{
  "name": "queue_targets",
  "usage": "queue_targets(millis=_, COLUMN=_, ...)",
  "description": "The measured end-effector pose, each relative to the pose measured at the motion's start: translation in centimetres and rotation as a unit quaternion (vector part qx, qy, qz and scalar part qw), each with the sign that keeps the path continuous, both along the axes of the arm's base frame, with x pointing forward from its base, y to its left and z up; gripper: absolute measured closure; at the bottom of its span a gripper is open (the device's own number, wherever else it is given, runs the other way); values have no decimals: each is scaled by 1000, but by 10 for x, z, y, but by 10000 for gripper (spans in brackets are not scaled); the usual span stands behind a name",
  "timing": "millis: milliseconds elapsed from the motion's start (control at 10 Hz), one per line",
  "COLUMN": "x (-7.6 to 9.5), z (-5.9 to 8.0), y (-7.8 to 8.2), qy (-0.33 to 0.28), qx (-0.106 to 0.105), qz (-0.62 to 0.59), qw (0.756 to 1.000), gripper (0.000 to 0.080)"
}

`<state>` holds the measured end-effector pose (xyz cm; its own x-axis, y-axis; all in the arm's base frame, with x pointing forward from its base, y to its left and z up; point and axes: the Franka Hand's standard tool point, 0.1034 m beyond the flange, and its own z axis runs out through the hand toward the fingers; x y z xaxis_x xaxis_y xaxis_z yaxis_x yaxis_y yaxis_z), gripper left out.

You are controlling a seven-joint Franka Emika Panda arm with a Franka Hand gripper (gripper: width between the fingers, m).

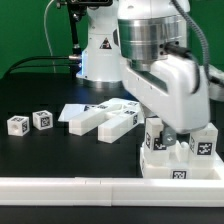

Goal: Assemble chair

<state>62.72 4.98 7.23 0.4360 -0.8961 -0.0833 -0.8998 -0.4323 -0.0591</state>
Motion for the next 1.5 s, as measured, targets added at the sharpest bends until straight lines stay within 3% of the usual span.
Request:
queue_targets(millis=100, x=0, z=0, y=-5, qy=-21, qx=-4, qz=104, qw=994, gripper=270)
queue_targets(millis=200, x=-2, z=1, y=-9, qy=-29, qx=-6, qz=191, qw=981, gripper=175)
queue_targets(millis=600, x=-3, z=0, y=-10, qy=-39, qx=-11, qz=319, qw=947, gripper=151)
queue_targets(millis=800, x=-2, z=2, y=-10, qy=-49, qx=-18, qz=446, qw=893, gripper=151)
queue_targets(millis=900, x=-2, z=1, y=-11, qy=-46, qx=-16, qz=418, qw=907, gripper=151)
queue_targets(millis=1100, x=-2, z=1, y=-11, qy=-43, qx=-15, qz=389, qw=920, gripper=416)
queue_targets(millis=1200, x=-2, z=1, y=-11, qy=-40, qx=-15, qz=358, qw=933, gripper=416)
queue_targets(millis=1300, x=-2, z=1, y=-11, qy=-37, qx=-14, qz=325, qw=945, gripper=515)
queue_targets(millis=1500, x=1, z=-1, y=-10, qy=-31, qx=-13, qz=248, qw=968, gripper=515)
